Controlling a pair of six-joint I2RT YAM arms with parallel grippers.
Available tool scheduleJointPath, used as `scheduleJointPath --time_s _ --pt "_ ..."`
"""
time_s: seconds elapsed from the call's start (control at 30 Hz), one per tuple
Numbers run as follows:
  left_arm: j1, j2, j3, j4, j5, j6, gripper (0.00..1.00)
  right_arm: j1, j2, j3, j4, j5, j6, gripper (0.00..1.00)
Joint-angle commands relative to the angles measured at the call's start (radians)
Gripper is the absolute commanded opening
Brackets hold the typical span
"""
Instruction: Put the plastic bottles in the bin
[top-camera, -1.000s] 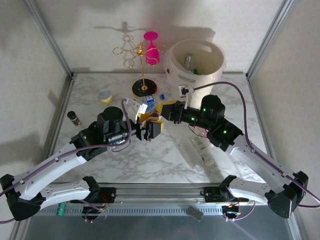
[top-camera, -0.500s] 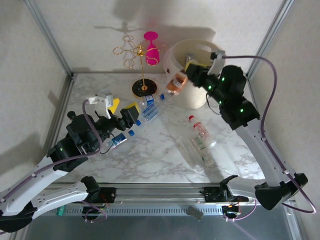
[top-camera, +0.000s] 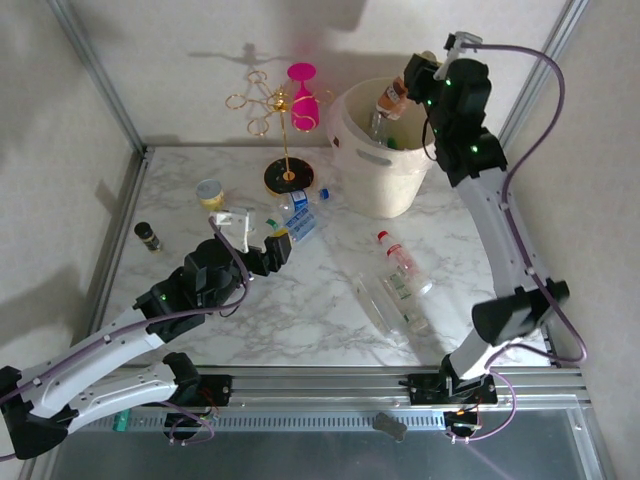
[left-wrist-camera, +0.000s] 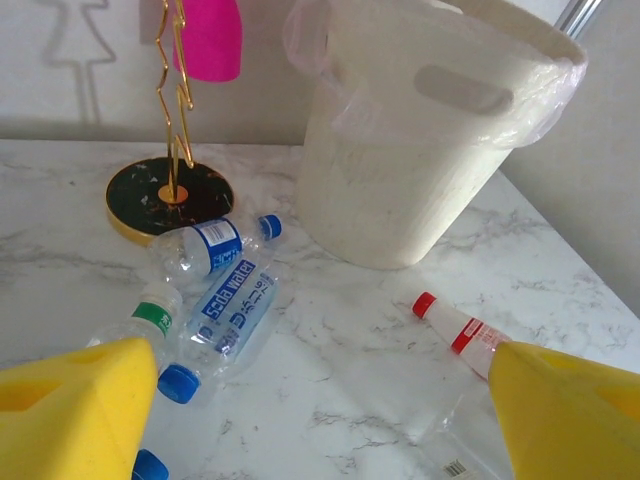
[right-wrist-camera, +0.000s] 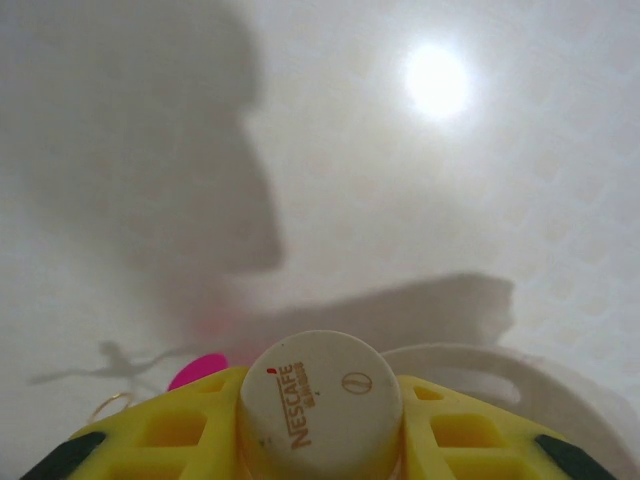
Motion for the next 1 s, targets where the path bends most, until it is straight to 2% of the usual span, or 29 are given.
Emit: scheduleJointPath --time_s 0.0,0.1,0.2,0.47,0.77,0.87,0.97 --pt "-0.005 0.005 0.000 0.036 -0.007 0.013 0.86 -0.014 0.108 0.126 -0.060 0.071 -0.052 0.20" --pt "-0.005 0.013 -0.007 0.040 -0.013 0.014 0.86 -0.032 0.214 0.236 -0.135 0.026 -0.030 0.20" --pt "-0.005 0.019 -0.012 0.044 -0.015 0.020 0.86 -0.059 0.279 0.282 -0.182 -0.073 0.034 0.20" --pt "-0.002 0.060 -0.024 0.047 -0.008 0.008 0.86 -0.143 0.372 0.256 -0.210 -0.347 0.228 0.19" --pt "-0.002 0.081 -0.023 0.042 -0.018 0.010 0.86 -0.161 0.527 0.338 -0.306 -0.396 0.197 0.24" --pt "0.000 0.082 -0.021 0.039 -0.016 0.008 0.86 -0.162 0.550 0.350 -0.315 -0.387 0.180 0.31" --pt "0.000 0.079 -0.021 0.042 -0.019 0.005 0.86 -0.162 0.559 0.359 -0.319 -0.384 0.164 0.46"
